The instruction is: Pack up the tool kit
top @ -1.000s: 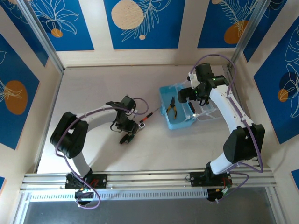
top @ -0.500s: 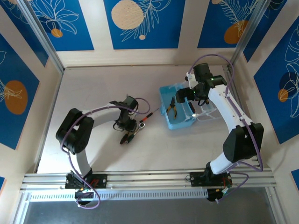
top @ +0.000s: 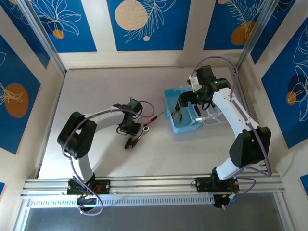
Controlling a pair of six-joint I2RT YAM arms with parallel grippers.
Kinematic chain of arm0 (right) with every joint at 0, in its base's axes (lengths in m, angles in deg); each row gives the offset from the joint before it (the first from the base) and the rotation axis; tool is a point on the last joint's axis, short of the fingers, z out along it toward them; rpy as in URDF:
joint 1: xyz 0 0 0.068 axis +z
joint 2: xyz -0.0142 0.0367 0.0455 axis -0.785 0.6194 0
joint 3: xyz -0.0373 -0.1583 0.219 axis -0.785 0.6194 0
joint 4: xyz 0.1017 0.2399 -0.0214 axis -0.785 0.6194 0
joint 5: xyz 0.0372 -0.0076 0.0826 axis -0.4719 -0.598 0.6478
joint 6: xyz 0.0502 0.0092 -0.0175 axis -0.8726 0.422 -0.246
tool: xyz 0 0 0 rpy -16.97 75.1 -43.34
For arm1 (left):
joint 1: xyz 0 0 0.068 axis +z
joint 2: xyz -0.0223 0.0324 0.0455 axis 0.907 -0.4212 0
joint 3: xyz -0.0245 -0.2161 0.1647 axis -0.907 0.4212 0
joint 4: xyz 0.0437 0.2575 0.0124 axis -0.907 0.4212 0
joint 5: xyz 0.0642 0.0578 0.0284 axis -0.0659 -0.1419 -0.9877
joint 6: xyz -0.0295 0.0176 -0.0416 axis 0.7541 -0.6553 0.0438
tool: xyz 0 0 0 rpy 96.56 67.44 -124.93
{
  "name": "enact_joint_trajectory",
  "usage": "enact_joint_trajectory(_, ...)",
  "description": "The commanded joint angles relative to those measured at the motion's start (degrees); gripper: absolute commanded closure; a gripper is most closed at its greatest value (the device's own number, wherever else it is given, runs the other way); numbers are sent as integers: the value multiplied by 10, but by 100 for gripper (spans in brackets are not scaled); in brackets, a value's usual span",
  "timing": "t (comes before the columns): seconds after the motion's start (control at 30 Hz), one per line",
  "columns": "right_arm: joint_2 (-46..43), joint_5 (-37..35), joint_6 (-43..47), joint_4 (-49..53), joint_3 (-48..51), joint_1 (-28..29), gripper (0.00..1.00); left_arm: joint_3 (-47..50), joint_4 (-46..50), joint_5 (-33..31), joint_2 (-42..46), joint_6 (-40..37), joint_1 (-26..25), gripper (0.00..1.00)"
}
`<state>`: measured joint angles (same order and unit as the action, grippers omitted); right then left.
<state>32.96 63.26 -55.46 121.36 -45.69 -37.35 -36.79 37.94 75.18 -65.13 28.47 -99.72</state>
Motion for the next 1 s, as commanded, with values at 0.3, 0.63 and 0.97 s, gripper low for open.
enact_joint_trajectory(0.3,-31,6,-4,7,6,-6,1,-11,1,-15,25,-10,-1,100)
enact_joint_trajectory(0.63,-36,6,-5,10,9,-10,1,-61,30,38,96,-22,9,100)
enact_joint_trajectory(0.97,-65,140,-36,-43,21,-14,1,-82,-87,249,160,36,49,100)
